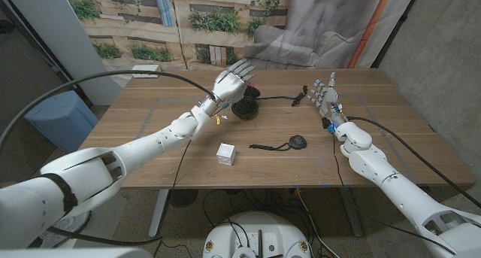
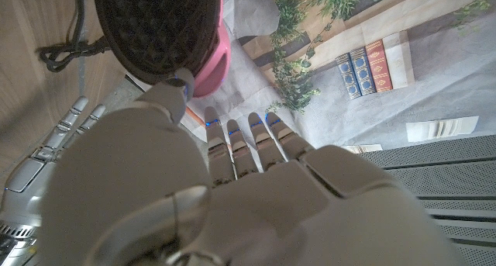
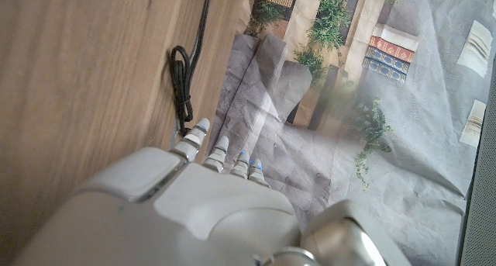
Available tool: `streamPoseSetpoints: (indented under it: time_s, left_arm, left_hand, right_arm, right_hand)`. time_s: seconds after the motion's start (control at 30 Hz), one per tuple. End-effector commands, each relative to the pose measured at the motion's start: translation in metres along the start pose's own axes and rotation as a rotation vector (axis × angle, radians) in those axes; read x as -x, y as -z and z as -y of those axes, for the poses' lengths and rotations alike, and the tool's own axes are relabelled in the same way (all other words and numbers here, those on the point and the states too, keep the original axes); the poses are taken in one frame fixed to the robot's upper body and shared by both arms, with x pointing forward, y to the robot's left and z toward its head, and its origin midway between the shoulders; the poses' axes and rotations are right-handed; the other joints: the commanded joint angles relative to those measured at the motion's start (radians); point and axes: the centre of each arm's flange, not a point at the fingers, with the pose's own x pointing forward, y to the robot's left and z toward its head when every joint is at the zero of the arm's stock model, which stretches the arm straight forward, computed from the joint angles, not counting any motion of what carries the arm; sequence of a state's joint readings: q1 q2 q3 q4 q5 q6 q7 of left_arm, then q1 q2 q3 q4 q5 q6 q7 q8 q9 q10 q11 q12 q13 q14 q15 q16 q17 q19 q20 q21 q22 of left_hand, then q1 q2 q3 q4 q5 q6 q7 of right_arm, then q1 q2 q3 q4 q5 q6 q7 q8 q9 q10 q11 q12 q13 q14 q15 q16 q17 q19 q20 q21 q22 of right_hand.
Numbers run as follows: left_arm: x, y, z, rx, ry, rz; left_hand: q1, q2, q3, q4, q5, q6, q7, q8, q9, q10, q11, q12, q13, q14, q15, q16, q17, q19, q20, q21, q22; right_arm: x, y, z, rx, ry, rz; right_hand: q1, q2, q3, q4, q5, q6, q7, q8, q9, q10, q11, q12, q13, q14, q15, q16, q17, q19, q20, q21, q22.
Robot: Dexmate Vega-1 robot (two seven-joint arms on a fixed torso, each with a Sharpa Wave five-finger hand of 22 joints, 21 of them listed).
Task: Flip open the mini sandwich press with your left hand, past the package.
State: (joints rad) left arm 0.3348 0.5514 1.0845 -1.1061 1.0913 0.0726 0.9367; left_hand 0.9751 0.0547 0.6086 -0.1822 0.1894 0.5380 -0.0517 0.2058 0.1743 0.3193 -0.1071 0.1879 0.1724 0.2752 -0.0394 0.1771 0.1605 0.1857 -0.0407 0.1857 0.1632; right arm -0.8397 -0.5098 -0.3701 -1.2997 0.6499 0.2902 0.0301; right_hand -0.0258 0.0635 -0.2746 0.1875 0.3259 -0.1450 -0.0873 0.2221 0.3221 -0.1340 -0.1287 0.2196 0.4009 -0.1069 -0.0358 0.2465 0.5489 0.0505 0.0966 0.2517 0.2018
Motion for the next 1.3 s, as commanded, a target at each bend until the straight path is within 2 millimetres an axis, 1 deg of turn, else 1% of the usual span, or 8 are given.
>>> streamPoseSetpoints:
  time_s: [0.03,0.43,1.3]
  left_arm:
    - [-0.013,0.005,0.001,-0.007,-0.004,-0.002]
    - [-0.020,0.012,0.009,-0.019,0.026,0.001]
    - [-0.036,0.007,0.023,-0.018,0.055,0.026]
  left_hand:
    - [0.014,0.001,-0.009,0.000,0.000,0.011,-0.004,-0.004,0.006,0.002,-0.004,-0.004,0.002,0.001,-0.062,-0.003,0.003,0.008,-0.032,-0.002,0.002]
    - [0.016,0.001,-0.016,0.000,0.000,0.008,-0.003,-0.008,0.006,-0.002,-0.005,-0.005,0.002,-0.001,-0.062,-0.003,0.002,0.007,-0.033,-0.002,0.002]
    - [0.020,0.001,-0.033,0.002,0.000,0.001,-0.006,-0.014,0.006,-0.011,-0.009,-0.006,0.002,-0.007,-0.061,-0.004,0.003,0.007,-0.030,-0.002,0.002]
  right_arm:
    - [0.000,0.000,0.000,0.000,0.000,0.000]
    - [0.000,0.000,0.000,0.000,0.000,0.000]
    - [0.000,0.000,0.000,0.000,0.000,0.000]
  right_hand:
    - [0.003,0.090,-0.007,0.002,0.007,-0.007,-0.001,0.004,0.005,-0.006,0.004,0.005,0.006,-0.008,-0.019,0.003,0.004,0.000,0.007,0.004,0.004]
    - [0.003,0.090,-0.007,0.002,0.007,-0.005,-0.001,0.005,0.005,-0.006,0.005,0.005,0.006,-0.008,-0.019,0.003,0.004,0.000,0.007,0.004,0.004]
    - [0.003,0.090,-0.007,0.002,0.007,-0.007,0.000,0.004,0.005,-0.005,0.003,0.006,0.006,-0.009,-0.018,0.003,0.004,0.000,0.007,0.004,0.004]
